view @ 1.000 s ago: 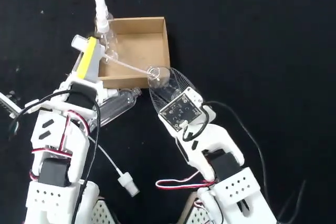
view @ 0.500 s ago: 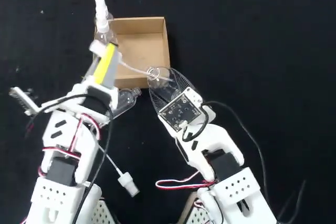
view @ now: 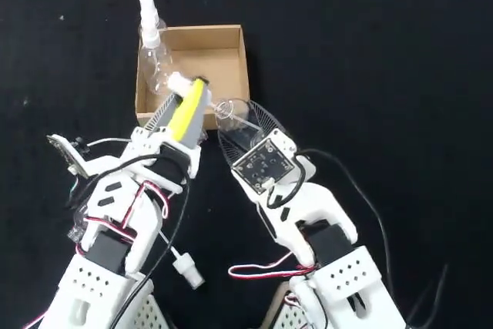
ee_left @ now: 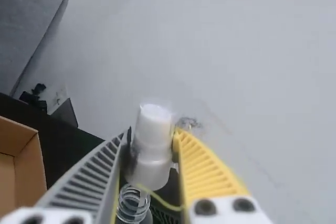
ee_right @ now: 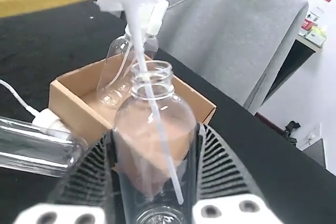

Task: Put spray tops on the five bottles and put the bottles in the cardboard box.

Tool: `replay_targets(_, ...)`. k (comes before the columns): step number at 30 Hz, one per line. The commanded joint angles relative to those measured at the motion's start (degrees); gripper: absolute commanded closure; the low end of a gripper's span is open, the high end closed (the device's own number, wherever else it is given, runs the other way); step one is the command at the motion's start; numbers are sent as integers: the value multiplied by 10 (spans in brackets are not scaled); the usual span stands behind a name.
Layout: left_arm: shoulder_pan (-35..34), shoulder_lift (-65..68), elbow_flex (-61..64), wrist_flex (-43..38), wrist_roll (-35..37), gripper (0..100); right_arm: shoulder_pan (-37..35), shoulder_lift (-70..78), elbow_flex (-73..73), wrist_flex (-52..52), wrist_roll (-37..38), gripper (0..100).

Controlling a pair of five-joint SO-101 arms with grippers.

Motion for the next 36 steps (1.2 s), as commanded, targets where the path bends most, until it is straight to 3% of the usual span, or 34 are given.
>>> replay_targets(1,22,-4,-6,-12,-40,968,-6,-14,-1,-13,4,984)
replay_targets(9,48,-3,0,-12,-121,954,-4,-14,4,-12,4,984)
replay_targets(15,47,-3,-1,4,-122,790,-6,-14,14,-13,4,984)
replay_targets(22,43,-8,-25,58,-125,791,-7,-15,21,-18,-1,984)
replay_targets(36,29,-9,-25,55,-122,791,-7,-15,21,-18,-3,984)
